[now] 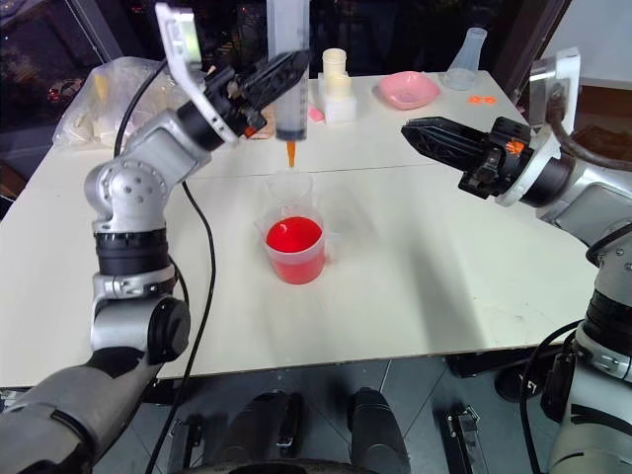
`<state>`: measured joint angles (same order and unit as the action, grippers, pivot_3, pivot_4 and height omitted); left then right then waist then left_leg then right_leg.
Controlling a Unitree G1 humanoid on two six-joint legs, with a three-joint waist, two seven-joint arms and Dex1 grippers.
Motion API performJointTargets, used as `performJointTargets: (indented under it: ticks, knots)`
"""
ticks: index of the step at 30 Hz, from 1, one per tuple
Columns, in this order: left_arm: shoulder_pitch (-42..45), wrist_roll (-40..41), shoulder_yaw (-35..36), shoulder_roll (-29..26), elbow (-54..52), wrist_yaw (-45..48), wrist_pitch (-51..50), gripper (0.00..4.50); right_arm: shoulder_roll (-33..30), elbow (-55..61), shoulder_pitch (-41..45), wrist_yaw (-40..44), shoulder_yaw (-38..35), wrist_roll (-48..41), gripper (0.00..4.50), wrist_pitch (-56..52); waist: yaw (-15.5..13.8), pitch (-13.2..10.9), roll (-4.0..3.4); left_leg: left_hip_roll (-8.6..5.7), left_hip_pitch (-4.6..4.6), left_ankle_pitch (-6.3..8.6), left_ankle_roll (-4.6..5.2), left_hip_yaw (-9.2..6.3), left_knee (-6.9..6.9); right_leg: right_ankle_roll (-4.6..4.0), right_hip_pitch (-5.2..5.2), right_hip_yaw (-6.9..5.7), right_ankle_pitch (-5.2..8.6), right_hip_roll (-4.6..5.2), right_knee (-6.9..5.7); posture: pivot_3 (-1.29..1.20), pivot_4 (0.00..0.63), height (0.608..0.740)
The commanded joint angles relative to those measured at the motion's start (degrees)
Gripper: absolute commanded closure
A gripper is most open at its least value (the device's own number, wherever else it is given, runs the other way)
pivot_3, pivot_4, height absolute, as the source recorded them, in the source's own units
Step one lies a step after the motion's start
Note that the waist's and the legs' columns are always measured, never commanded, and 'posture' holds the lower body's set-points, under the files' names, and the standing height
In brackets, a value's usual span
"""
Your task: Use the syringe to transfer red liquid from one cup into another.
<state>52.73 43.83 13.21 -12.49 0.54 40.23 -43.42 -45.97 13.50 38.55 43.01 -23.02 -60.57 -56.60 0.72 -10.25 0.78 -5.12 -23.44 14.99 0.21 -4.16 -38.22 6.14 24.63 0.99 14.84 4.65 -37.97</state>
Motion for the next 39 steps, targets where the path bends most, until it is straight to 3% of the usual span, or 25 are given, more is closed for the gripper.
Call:
performJointTargets:
  ticks: [1, 4, 10, 19, 39]
  knots:
    - [-3.30, 0.93, -1.64, -1.67, -6.35, 3.27, 2.54, 2.98, -0.39, 1.82, 3.20, -1.25, -0.40, -4.13, 1.61, -1.04, -0.12, 0.00, 0.00, 0.00, 0.00, 0.00, 0.00, 0.00, 0.00, 0.00, 0.00, 0.00, 0.00, 0.00, 0.00, 0.00, 0.150, 0.740]
    - [-6.17, -1.29, -3.68, -2.51, -7.89, 5.65, 6.94, 2.98, 0.06, 1.29, 5.88, -3.04, 0.62, -6.00, 0.13, -1.91, -0.32, 0.00, 0.00, -0.01, 0.00, -0.01, 0.02, 0.00, -0.02, -0.02, -0.04, 0.00, -0.01, 0.00, 0.03, 0.00, 0.150, 0.740]
    - [-13.96, -10.18, -9.28, -0.69, -8.25, 5.79, 19.96, 2.98, 0.22, -0.19, 10.51, -6.71, 1.54, -14.65, 0.13, -7.21, -0.44, 0.02, -0.02, 0.00, 0.02, -0.01, 0.06, 0.02, 0.00, -0.05, -0.09, 0.01, -0.02, 0.02, 0.12, 0.00, 0.150, 0.740]
    - [-18.07, -16.97, -12.32, 1.81, -0.95, 6.66, 33.28, 2.98, -0.75, -0.46, 12.51, -10.32, 4.00, -18.98, 0.13, -10.37, -1.35, 0.02, -0.02, 0.01, 0.01, 0.02, 0.12, 0.03, 0.00, -0.06, -0.09, 0.01, -0.03, 0.02, 0.18, 0.00, 0.150, 0.740]
    - [-21.51, -17.05, -15.19, 3.04, -2.56, 6.82, 34.86, 2.98, 5.05, 1.87, 12.16, -11.81, 12.91, -10.38, 0.13, -6.30, -1.46, 0.02, -0.02, 0.03, -0.01, 0.04, 0.18, 0.03, 0.02, -0.07, -0.11, 0.00, -0.04, 0.00, 0.29, 0.00, 0.150, 0.740]
